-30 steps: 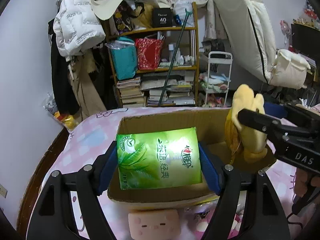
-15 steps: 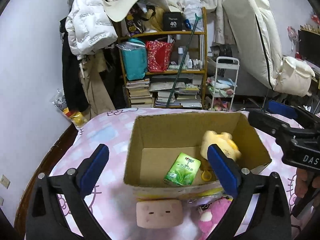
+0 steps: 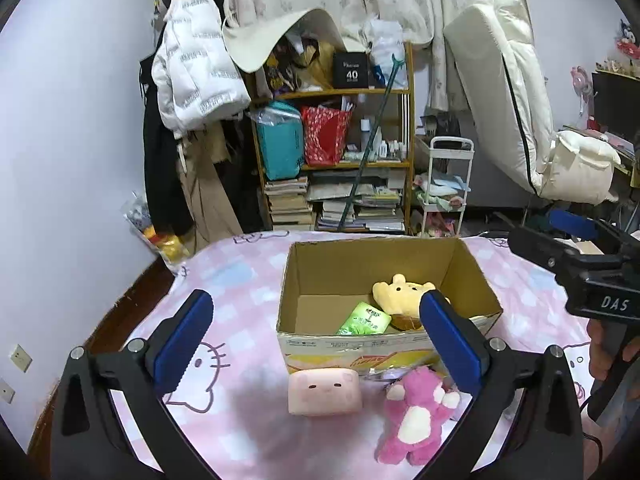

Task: Organize soft objects
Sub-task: 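Open both tools to drop the tissue pack and yellow dog into the box, then grasp the pink plush bear with the left tool while the right tool grasps the lavender-haired doll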

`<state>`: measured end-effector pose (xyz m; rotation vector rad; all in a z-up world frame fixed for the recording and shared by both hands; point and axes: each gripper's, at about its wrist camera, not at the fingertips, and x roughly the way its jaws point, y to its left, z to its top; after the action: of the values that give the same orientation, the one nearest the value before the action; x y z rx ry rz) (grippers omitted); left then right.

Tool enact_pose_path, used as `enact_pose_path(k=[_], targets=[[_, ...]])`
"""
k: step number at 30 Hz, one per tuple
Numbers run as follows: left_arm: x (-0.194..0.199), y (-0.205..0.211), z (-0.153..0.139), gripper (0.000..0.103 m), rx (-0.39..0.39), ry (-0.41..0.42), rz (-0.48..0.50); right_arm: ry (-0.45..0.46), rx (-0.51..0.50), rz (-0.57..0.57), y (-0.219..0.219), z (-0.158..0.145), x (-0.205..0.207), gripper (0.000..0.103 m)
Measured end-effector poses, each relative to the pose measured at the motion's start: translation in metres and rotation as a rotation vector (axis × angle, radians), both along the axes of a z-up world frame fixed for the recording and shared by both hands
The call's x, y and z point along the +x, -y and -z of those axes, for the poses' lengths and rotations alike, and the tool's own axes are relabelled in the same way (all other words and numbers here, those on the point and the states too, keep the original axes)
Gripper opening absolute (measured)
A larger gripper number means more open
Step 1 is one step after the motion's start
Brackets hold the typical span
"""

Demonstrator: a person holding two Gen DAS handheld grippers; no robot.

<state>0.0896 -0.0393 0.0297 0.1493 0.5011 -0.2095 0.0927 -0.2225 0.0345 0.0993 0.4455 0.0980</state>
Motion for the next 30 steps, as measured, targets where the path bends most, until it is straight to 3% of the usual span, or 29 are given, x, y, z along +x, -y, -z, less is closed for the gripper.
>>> enact_pose_path(k=[6,15,30], targets=[[-0.017,0.002,-0.002,0.102,0.015,-0.015,0.006,-0.020,-0.015,0.001,-0.001,0.000,-0.021,0.103],[-0.031,0.003,0.017,0.102,0.039,-0.106,0.024,-0.031,-0.011,0.049,0.006,0.008,-0.052,0.103],[-0.028,0.015,0.054,0.102,0.085,-0.218,0.081,-0.147,0.003,0.068,0.011,0.038,-0.052,0.103]])
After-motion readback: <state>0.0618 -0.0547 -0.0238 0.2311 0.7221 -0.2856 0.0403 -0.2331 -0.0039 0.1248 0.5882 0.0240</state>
